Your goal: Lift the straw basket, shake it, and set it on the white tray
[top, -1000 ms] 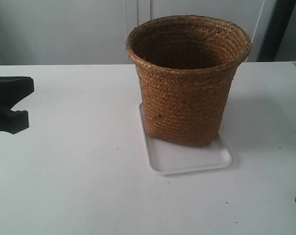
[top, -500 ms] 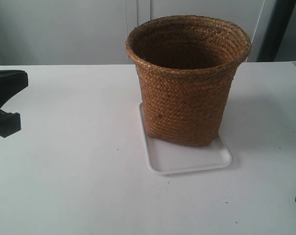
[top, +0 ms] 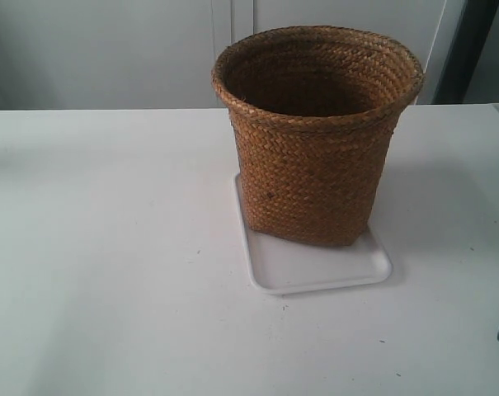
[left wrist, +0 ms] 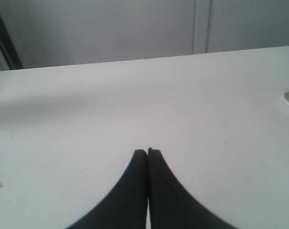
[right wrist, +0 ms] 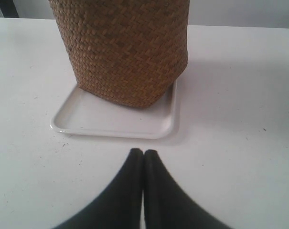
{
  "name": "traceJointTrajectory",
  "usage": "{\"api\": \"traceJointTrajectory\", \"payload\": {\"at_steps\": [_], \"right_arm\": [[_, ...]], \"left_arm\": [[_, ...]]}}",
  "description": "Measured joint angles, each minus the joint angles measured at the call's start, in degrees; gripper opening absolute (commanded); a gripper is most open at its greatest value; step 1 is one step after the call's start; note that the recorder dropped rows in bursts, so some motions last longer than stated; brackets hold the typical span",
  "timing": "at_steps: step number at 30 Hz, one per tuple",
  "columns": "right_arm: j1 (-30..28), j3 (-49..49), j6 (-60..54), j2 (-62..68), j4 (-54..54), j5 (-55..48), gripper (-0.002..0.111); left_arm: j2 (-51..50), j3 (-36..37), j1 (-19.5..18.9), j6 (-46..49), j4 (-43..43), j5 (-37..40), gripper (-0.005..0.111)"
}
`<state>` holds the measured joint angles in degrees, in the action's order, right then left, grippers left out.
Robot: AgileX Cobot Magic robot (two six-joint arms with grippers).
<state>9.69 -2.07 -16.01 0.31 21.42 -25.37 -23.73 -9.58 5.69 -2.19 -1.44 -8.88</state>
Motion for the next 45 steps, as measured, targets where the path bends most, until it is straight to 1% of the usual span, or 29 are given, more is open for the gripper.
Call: {"api": "traceJointTrajectory", "payload": {"at_steps": [5,7,9,14,16,23,45], "right_arm": [[0.00,0.00,0.00,0.00,0.00,0.00,0.000],[0.00,0.00,0.00,0.00,0.00,0.00,0.000],[0.00,0.00,0.00,0.00,0.00,0.00,0.000],[0.00,0.00,0.00,0.00,0.00,0.00,0.000],[0.00,0.00,0.00,0.00,0.00,0.00,0.000],[0.00,0.00,0.00,0.00,0.00,0.00,0.000],[0.00,0.00,0.00,0.00,0.00,0.00,0.000]], "left_arm": [[9.44,7.55,-3.00,-0.74,0.39,-1.17,0.000],[11.61,9.08,-3.99,-0.78,0.65,-0.86,0.000],[13.46,9.19,-5.19,-0.88,1.12,1.12,0.000],[17.33,9.22,-7.98,-0.77,1.44,10.52,0.000],[18.57,9.33,-8.25,-0.77,1.44,13.23,0.000],[22.07,9.36,-8.25,-0.77,1.12,18.07,0.000],[23.06,9.36,-8.25,-0.77,1.12,18.77,0.000]]}}
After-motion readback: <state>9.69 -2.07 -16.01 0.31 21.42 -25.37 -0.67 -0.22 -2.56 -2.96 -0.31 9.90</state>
